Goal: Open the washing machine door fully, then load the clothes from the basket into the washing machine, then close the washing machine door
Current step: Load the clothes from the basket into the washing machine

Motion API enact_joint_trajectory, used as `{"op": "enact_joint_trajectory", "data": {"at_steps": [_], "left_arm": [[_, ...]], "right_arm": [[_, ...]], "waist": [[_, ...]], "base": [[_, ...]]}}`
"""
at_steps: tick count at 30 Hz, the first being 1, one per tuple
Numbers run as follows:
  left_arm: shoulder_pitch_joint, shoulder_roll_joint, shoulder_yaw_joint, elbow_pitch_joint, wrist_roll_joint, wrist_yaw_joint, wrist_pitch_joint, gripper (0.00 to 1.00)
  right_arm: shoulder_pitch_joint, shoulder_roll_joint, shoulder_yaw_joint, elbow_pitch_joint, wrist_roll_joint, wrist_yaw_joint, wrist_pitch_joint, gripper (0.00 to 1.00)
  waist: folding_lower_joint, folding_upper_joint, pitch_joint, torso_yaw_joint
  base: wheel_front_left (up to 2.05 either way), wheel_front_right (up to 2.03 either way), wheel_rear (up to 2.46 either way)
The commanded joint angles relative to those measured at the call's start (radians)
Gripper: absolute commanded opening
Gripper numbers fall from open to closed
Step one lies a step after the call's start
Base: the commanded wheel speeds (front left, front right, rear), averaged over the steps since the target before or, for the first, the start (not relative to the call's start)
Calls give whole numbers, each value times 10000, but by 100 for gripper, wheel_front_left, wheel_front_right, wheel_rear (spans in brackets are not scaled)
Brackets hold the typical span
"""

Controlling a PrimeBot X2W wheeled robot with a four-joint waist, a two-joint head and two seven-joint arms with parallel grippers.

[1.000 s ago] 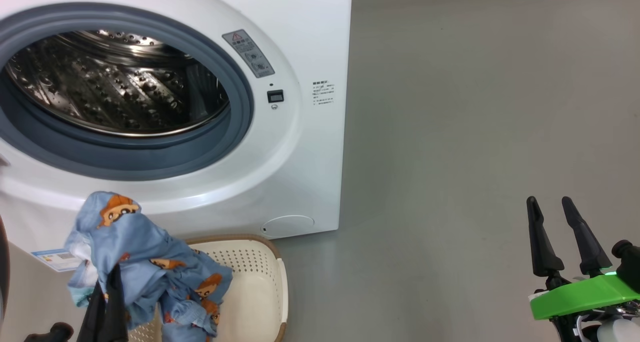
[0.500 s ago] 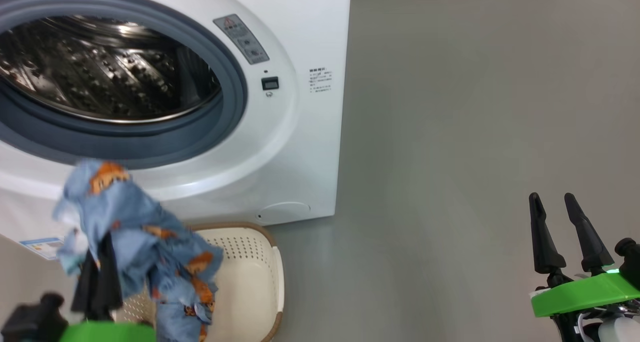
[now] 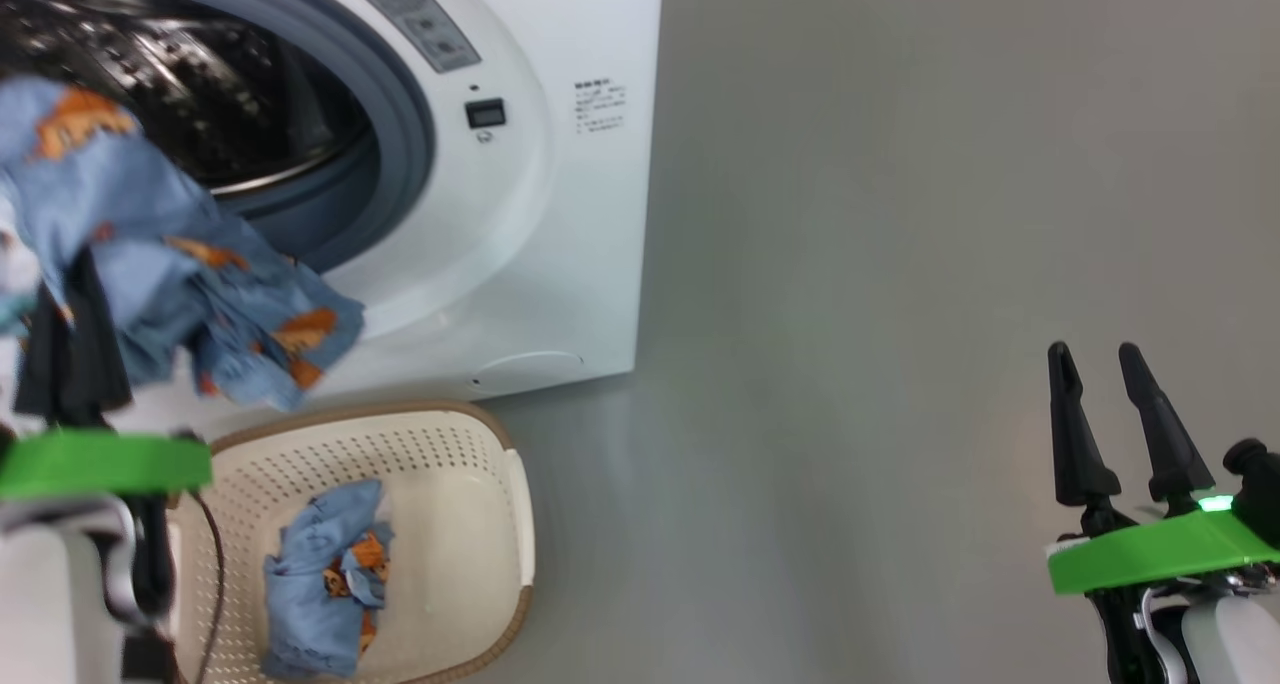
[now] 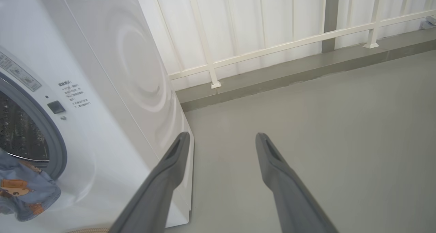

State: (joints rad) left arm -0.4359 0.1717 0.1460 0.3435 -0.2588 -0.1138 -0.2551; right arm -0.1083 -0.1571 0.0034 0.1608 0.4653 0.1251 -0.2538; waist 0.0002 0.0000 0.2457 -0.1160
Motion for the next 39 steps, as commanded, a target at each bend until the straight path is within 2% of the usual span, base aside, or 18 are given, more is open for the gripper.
{"op": "enact_joint_trajectory", "data": {"at_steps": [1, 12, 21, 31, 39], "left_arm": [[-476, 408, 325, -4, 101, 35, -39, 0], [-3275, 1235, 240, 3550, 203, 83, -36, 0], [-5683, 1533, -47, 5870, 366, 167, -55, 0], [-7688, 1852, -398, 7699, 584, 341, -36, 0], [-8954, 2449, -962, 8663, 1019, 352, 9, 0]], "right_arm": [[-268, -104, 226, -276, -75, 56, -80, 100], [-779, 81, 282, -430, -49, 56, -80, 100], [-1228, 191, 349, -568, -26, 56, -80, 100], [-1549, 407, 452, -694, 35, 56, -80, 100], [-1616, 538, 574, -772, 84, 56, -80, 100]], "waist": [[-2, 0, 298, -224], [-2, 0, 1348, -633], [-2, 0, 2248, -787], [-2, 0, 2957, -1041], [-2, 0, 3351, -1482]], "base": [[0, 0, 0], [0, 0, 0], [0, 0, 0], [0, 0, 0], [0, 0, 0]]}}
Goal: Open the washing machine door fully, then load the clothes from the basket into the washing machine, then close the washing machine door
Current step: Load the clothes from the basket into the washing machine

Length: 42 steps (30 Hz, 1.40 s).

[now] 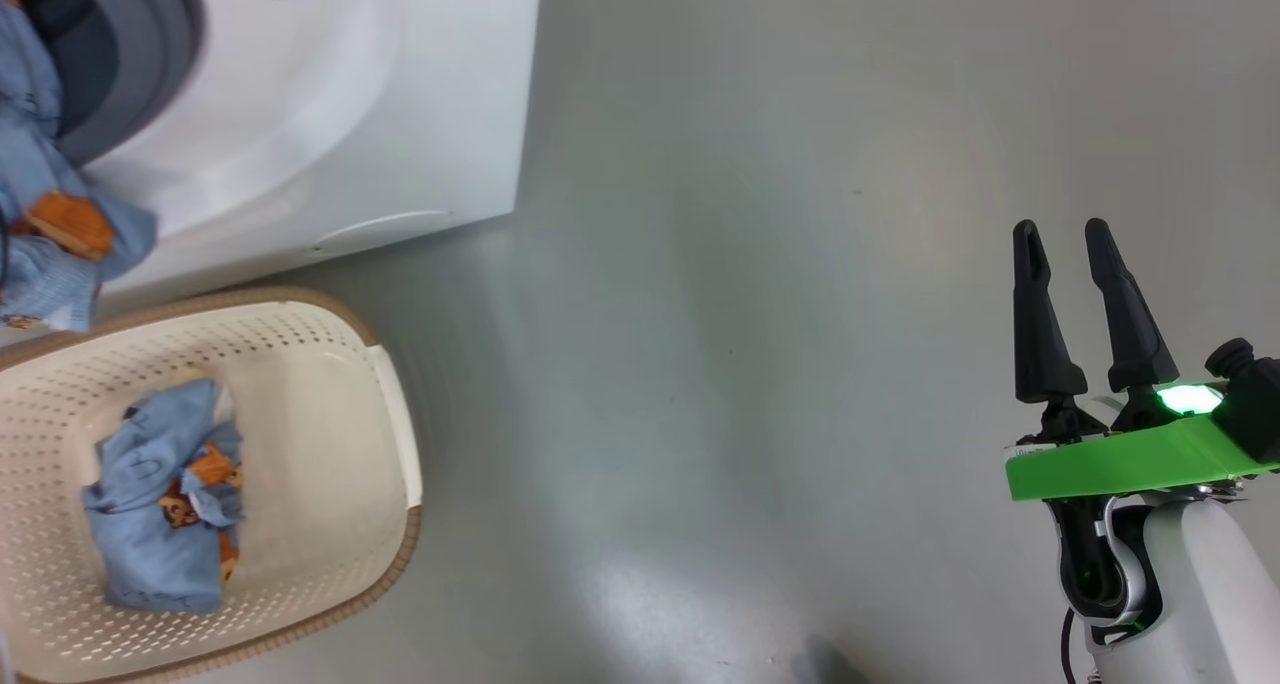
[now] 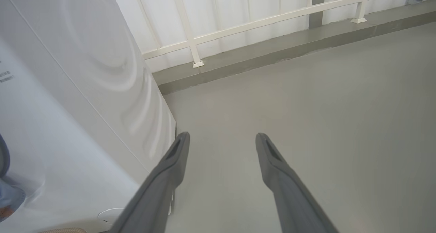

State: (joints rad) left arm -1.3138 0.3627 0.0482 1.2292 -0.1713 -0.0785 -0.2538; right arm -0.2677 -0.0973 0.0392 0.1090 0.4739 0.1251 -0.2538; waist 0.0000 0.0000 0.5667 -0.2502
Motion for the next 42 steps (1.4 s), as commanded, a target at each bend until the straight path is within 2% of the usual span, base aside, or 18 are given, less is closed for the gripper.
{"op": "enact_joint_trajectory", "data": {"at_steps": [1, 5, 10, 14, 19, 20, 21, 22, 23, 28, 33, 42], "left_arm": [[-301, 623, -33, -205, 191, 12, -18, 0], [-731, 837, 40, -684, 128, 85, -69, 0], [-691, 1077, 490, -2918, -3, 79, -76, 0], [-264, 981, 1018, -4315, -70, 113, -78, 0], [385, 770, 850, -3941, 247, -73, -78, 0], [453, 752, 801, -3787, 306, -93, -78, 20], [514, 738, 750, -3549, 360, -107, -79, 45], [542, 733, 698, -3242, 408, -114, -79, 97], [511, 731, 644, -2992, 451, -122, -79, 100], [166, 707, 474, -1753, 553, -64, -65, 100], [-138, 691, 229, -338, 639, -63, 382, 100], [-277, 644, 103, 169, 531, -132, 169, 100]], "right_arm": [[-26, -47, 203, -274, 3, 56, -80, 100], [-22, -4, 220, -366, 18, 56, -80, 100], [-104, 45, 238, -479, 39, 56, -80, 100], [-200, 80, 231, -537, 28, 56, -80, 100], [-261, 114, 324, -531, -8, 56, -80, 100], [-263, 119, 341, -529, -7, 56, -80, 100], [-260, 124, 359, -531, -9, 56, -80, 100], [-256, 126, 382, -532, -7, 56, -80, 100], [-250, 125, 403, -532, -3, 56, -80, 100], [-218, 109, 445, -498, -4, 56, -80, 100], [-167, 87, 539, -438, -6, 56, -80, 100], [-179, 4, 632, -412, -10, 56, -80, 100]], "waist": [[0, 0, 194, -185], [0, 0, 372, -320], [0, 0, 645, -419], [0, 0, 788, -425], [0, 0, 788, -386], [0, 0, 776, -378], [0, 0, 760, -370], [0, 0, 743, -366], [0, 0, 723, -360], [0, 0, 596, -309], [0, 0, 352, -273], [0, 0, 82, -190]], "base": [[0, 0, 0], [0, 0, 0], [0, 0, 0], [0, 0, 0], [0, 0, 0], [0, 0, 0], [0, 0, 0], [0, 0, 0], [0, 0, 0], [0, 0, 0], [0, 0, 0], [0, 0, 0]]}}
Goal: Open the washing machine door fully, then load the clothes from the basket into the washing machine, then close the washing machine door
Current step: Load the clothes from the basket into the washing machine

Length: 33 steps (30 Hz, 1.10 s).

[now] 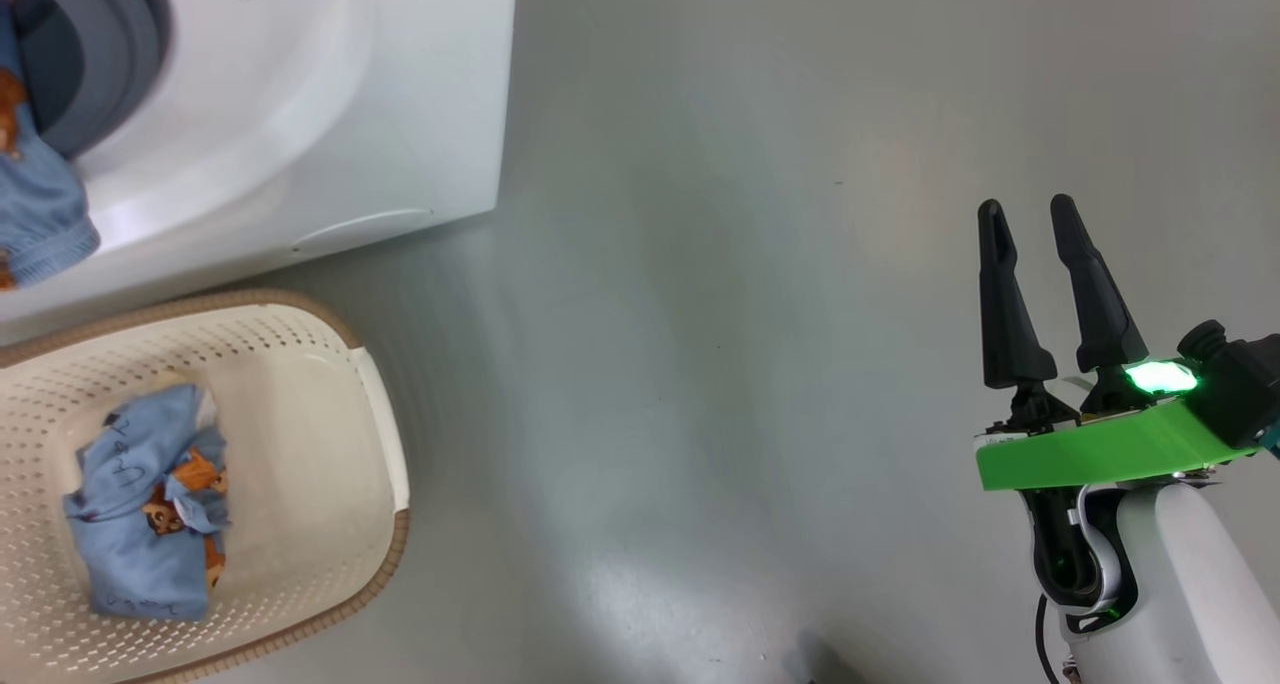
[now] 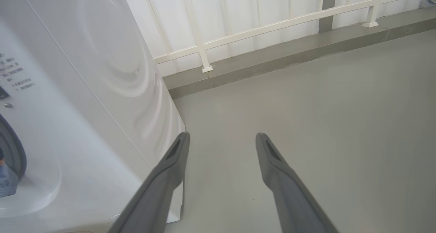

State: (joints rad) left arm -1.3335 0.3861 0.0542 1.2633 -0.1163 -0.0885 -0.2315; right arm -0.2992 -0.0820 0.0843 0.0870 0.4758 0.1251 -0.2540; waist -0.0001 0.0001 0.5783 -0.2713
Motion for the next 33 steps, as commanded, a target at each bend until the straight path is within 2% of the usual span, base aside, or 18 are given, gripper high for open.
{"op": "enact_joint_trajectory", "data": {"at_steps": [1, 5, 12, 17, 33], "left_arm": [[-43, 386, 73, -188, -77, -45, -126, 100], [310, 244, 368, -499, -479, -126, -283, 100], [1965, -221, 1257, -3049, -1050, -210, -299, 100], [3320, -648, 1705, -4284, -967, -253, -300, 100], [6578, -1875, 2525, -6692, -616, -411, -302, 100]], "right_arm": [[123, -172, 188, -188, -28, 56, -78, 100], [126, -279, 198, -177, -48, 56, -78, 100], [115, -539, 136, -236, -108, 56, -78, 100], [113, -755, 163, -221, -148, 56, -78, 100], [474, -1256, 256, 26, -164, 56, -78, 100]], "waist": [[1, -1, -83, 34], [1, -1, -352, 108], [1, -1, -729, 334], [1, -1, -1081, 464], [1, -1, -2500, 974]], "base": [[0, 0, 0], [0, 0, 0], [0, 0, 0], [0, 0, 0], [0, 0, 0]]}}
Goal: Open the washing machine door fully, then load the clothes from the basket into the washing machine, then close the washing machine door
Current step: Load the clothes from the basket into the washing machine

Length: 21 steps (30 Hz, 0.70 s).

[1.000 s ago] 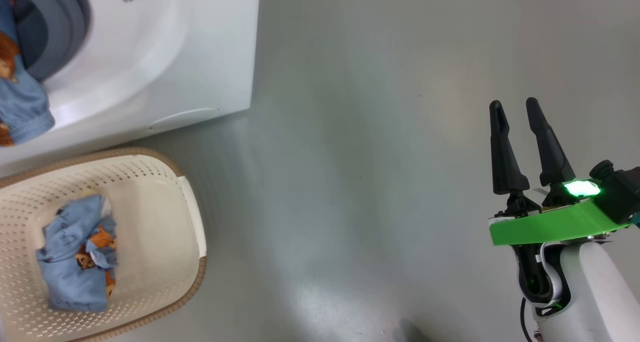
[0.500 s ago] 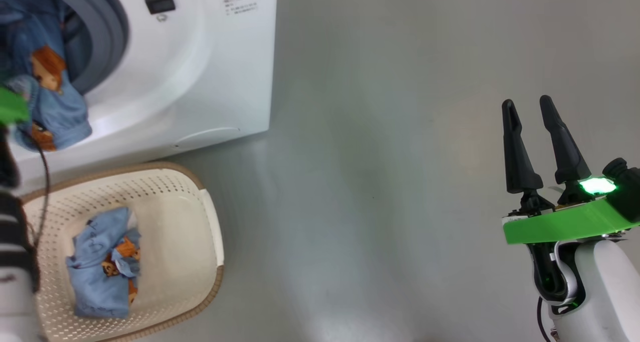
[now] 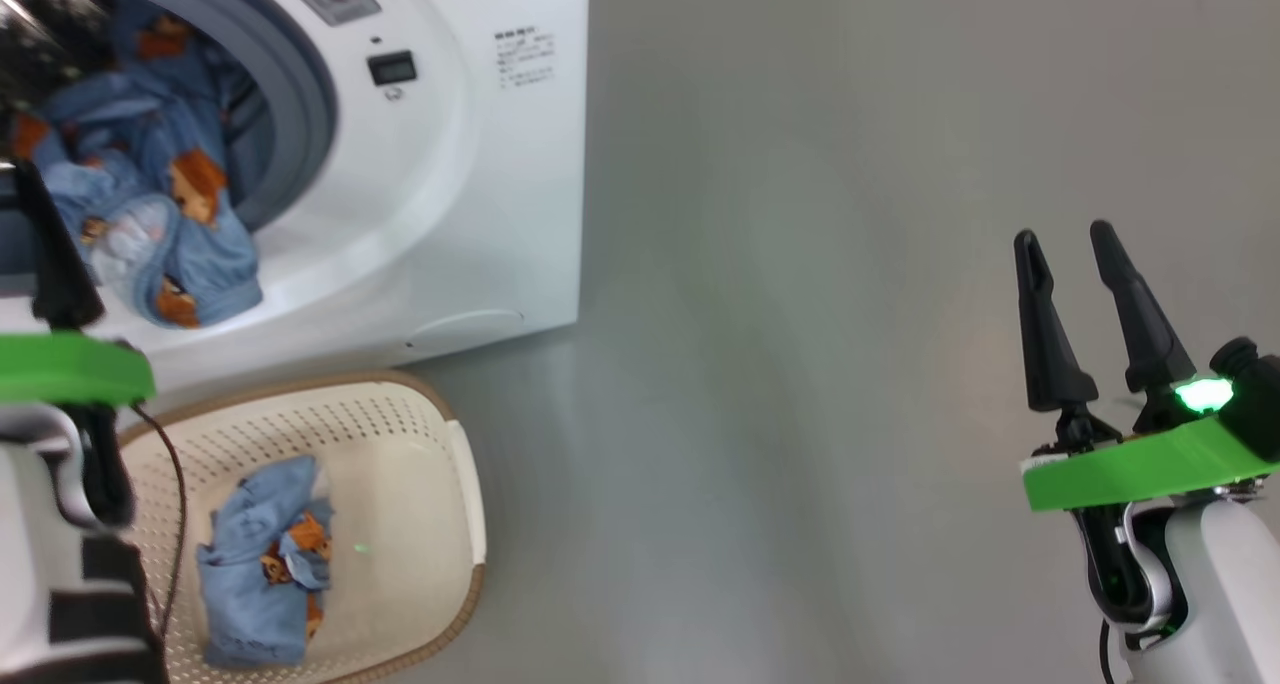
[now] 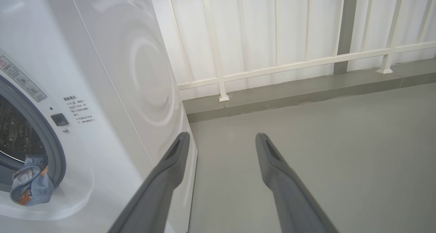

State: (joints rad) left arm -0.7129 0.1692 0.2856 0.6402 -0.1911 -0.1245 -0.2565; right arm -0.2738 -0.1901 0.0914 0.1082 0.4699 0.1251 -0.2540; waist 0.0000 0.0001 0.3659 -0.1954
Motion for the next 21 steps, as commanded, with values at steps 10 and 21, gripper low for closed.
{"op": "enact_joint_trajectory", "data": {"at_steps": [10, 21], "left_arm": [[2178, -300, 34, -1732, -69, -59, -53, 100], [4390, -617, -426, -2609, -145, -60, -53, 100]], "right_arm": [[751, -351, 102, -37, -72, 56, -78, 100], [1639, -606, 90, 108, -36, 56, -78, 100]], "waist": [[0, -1, -1234, 578], [0, -1, -2503, 960]], "base": [[0, 0, 0], [0, 0, 0]]}}
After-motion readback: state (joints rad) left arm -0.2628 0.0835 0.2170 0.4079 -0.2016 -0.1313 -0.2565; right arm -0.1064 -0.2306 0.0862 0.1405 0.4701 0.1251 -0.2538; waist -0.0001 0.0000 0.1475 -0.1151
